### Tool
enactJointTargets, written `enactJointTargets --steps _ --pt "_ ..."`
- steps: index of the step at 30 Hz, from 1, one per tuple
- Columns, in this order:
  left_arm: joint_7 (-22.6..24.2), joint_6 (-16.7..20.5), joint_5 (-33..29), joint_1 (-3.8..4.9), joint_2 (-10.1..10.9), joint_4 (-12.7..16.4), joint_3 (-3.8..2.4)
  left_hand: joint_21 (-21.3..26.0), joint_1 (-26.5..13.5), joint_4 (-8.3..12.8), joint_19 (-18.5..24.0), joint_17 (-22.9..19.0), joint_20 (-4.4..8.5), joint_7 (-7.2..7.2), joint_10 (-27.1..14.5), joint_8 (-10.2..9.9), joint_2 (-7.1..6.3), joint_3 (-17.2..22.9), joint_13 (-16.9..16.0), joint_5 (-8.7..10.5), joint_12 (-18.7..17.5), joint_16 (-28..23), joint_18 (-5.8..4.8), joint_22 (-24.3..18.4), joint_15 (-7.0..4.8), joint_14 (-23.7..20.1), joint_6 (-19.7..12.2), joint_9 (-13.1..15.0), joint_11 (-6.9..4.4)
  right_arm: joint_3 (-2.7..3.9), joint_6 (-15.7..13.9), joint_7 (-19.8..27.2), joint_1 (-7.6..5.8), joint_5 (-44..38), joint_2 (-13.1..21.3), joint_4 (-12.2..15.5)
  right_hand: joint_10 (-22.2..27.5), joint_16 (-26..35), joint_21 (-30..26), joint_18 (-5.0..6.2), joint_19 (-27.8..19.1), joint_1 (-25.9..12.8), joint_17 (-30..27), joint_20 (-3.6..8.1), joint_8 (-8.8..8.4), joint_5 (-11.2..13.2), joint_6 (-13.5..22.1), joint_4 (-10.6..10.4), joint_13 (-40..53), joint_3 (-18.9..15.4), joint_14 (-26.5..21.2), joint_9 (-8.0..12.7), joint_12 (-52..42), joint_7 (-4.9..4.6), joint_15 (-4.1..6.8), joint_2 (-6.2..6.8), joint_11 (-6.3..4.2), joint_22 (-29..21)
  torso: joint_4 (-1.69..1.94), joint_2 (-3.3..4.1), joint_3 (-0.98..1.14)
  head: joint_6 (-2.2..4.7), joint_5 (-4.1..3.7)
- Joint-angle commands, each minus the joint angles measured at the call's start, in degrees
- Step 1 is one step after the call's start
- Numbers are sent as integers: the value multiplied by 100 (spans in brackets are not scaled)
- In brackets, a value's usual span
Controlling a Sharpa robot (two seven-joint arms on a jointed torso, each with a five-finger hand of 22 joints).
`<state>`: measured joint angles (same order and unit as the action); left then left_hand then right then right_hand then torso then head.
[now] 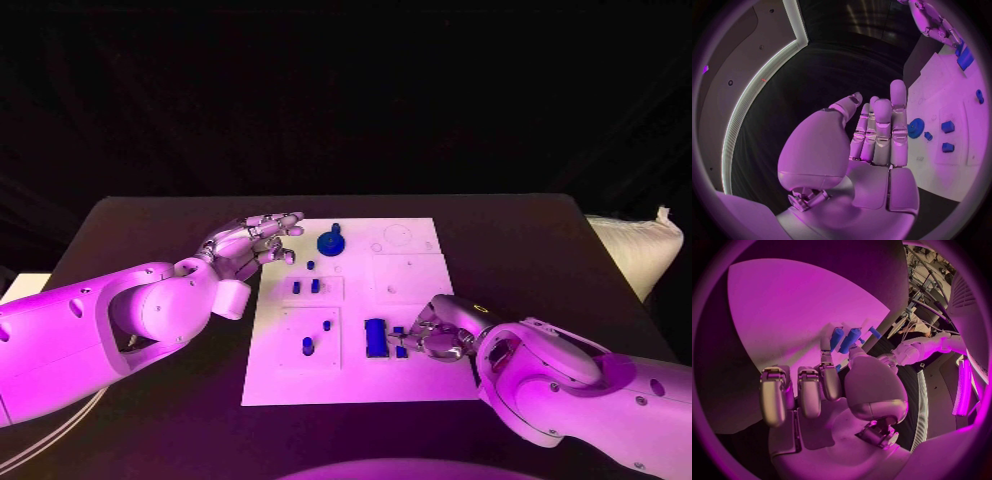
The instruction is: Assemble the parts on the task board
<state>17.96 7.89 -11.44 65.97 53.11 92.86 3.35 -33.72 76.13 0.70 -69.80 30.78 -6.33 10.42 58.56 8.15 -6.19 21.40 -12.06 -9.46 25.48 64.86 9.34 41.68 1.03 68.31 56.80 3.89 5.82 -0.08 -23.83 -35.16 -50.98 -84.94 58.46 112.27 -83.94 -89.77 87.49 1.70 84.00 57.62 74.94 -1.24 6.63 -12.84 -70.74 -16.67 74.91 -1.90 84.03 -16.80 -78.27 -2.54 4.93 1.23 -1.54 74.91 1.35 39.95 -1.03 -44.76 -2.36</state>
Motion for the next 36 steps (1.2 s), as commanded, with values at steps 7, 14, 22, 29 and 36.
enactJointTargets --steps 7,14,22,29,36 --pt "23 -136 21 1 -5 0 -2 38 -2 20 12 -9 -40 4 -35 36 55 -14 -8 -20 29 10 107 -10 8 -40 -43 3 2 2 -36 48 5 -224 82 113 -363 -23 26 -96 478 7 1506 46 37 -104 -13 5 1012 -96 597 -29 -38 14 46 -84 -31 1258 -3 3 -5 -2 -9" --pt "23 -141 22 0 -7 -3 -2 39 -7 15 13 -14 -42 6 -42 38 58 -15 -7 -20 35 11 106 -11 9 -43 -48 3 3 6 13 66 5 -201 146 90 -363 -23 20 -94 475 367 1506 51 43 -135 8 110 1015 -141 597 -69 -27 16 50 -128 -33 1253 3 0 -6 0 -25" --pt "24 -145 22 0 -10 -7 -1 40 -6 16 14 -26 -42 5 -45 39 60 -14 -7 -21 39 7 106 -11 10 -49 -50 3 3 7 125 107 6 -180 146 75 -352 -23 7 -90 468 1324 1506 50 49 483 45 640 1008 -122 597 -127 20 7 49 -52 -29 1242 0 0 -7 14 -36" --pt "26 -145 22 0 -16 -10 0 40 -6 16 14 -26 -42 5 -45 39 60 -14 -7 -21 39 7 106 -11 10 -49 -50 3 3 7 98 99 6 -299 107 -22 -353 -22 2 -89 466 1609 1505 49 50 690 53 842 1013 -84 597 -145 20 12 49 -60 -33 1238 9 -4 -15 25 -51" --pt "40 -143 22 0 -20 -47 3 40 -6 16 14 -26 -42 5 -45 39 60 -14 -7 -21 39 7 106 -11 10 -49 -50 3 3 38 -378 757 -33 550 178 -56 -260 79 -150 -43 383 1397 1352 6 -115 453 341 706 880 -245 562 -92 357 -117 -24 -11 69 1078 -4 -24 -13 59 -43"
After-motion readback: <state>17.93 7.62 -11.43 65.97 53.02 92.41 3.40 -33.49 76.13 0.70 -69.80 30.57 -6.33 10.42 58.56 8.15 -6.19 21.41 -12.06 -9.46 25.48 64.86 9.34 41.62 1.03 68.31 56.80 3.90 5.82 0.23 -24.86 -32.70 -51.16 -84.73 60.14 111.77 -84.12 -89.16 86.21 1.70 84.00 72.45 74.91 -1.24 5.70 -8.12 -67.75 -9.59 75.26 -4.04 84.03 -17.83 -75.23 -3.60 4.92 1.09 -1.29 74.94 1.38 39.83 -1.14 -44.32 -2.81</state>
